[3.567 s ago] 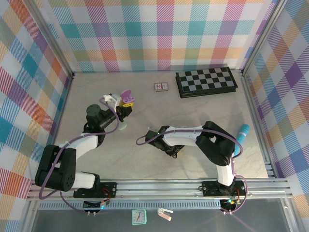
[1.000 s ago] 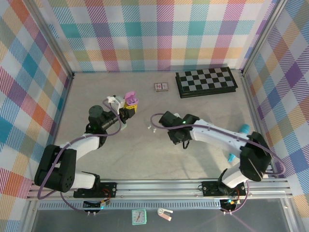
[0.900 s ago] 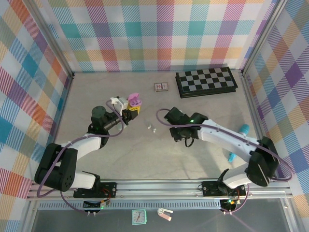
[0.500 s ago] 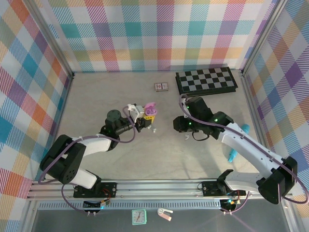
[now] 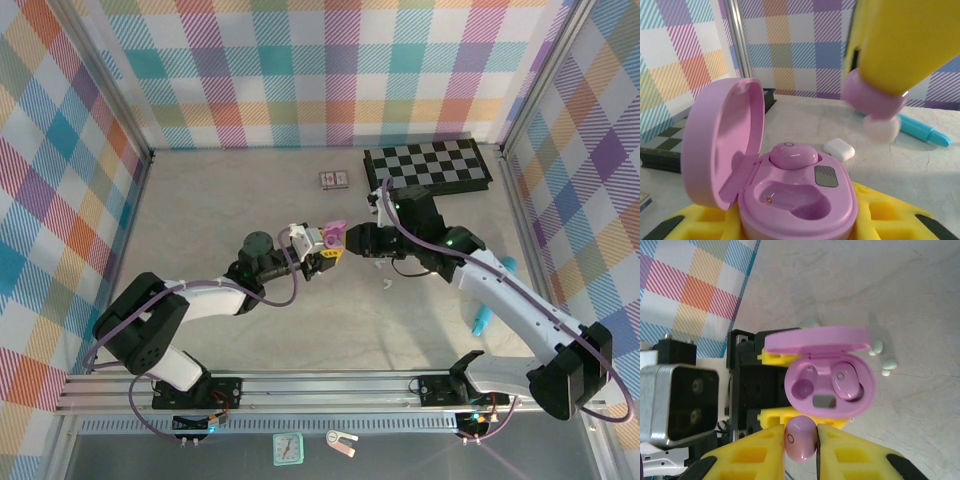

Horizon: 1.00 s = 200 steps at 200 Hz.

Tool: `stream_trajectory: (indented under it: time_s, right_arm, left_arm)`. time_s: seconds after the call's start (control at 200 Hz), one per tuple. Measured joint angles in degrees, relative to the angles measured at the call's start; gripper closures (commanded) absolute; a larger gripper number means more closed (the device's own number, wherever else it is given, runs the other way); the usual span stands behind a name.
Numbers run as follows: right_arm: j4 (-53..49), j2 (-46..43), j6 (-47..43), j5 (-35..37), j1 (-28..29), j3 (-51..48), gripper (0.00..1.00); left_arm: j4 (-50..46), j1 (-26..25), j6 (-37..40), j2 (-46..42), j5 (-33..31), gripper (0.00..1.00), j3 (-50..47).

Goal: Insert the wireless bluetooth earbuds into the charging case

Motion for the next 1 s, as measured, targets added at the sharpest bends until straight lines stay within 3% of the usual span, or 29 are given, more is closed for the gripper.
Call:
stream_trajectory:
  time_s: [0.38, 1.0]
  right_arm:
    - [2.73, 2.64, 0.79, -2.32, -0.33, 0.00, 0.79]
    - [3.54, 4.07, 0.74, -0.26, -0.66, 0.00, 0.79]
  left_arm:
    - [-3.48, -2.05, 3.50, 0.11, -1.55, 0.73, 2.01]
    - [-4.39, -2.23, 4.28, 0.15, -1.75, 0.73, 2.27]
